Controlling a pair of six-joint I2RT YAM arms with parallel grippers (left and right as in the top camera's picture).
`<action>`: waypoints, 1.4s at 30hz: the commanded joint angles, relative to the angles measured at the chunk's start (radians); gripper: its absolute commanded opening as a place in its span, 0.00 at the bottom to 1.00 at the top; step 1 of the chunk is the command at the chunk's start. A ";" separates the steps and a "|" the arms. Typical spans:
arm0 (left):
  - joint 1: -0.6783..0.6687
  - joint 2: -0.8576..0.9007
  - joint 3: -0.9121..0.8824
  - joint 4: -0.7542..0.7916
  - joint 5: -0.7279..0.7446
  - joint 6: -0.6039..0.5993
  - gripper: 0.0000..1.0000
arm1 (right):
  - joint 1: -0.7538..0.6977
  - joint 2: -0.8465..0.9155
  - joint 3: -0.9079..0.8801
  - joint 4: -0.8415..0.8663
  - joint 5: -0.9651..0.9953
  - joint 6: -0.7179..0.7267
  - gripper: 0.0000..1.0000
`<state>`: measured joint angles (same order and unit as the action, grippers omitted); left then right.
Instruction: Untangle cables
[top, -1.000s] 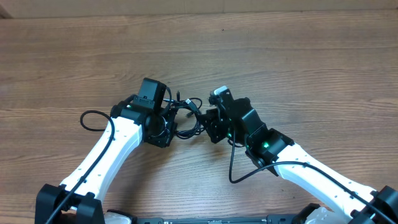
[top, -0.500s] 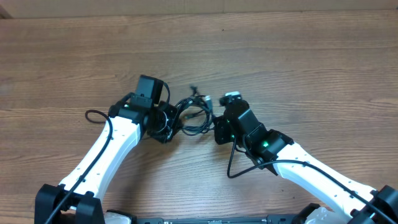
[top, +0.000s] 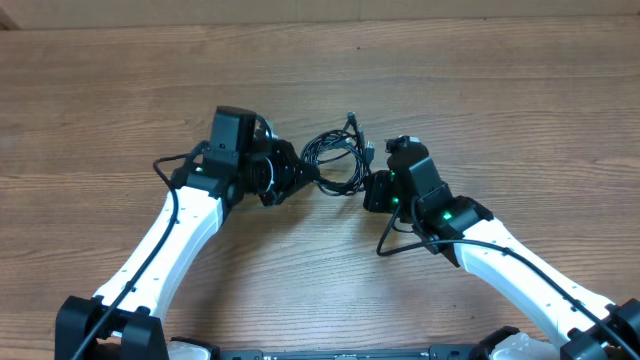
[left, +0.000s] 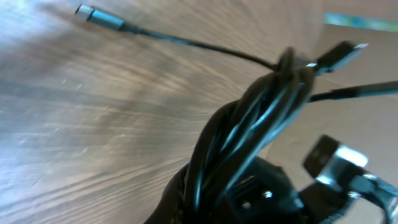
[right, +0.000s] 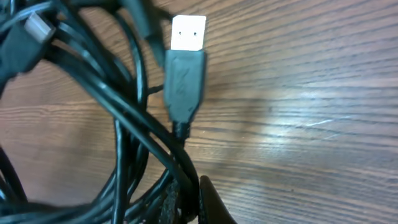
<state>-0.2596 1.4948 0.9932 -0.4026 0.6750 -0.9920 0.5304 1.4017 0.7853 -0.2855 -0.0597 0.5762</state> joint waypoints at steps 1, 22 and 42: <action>0.017 -0.014 0.008 0.063 0.055 -0.026 0.06 | -0.002 0.014 0.006 -0.021 -0.089 0.003 0.04; 0.004 -0.011 0.008 -0.163 -0.296 -0.055 0.41 | -0.002 0.014 0.006 0.056 -0.110 -0.001 0.10; 0.004 -0.011 0.008 -0.372 -0.477 -0.055 1.00 | -0.002 0.014 0.006 0.044 -0.098 0.000 1.00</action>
<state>-0.2535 1.4948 0.9916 -0.7712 0.2218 -1.0481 0.5251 1.4132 0.7853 -0.2390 -0.1673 0.5812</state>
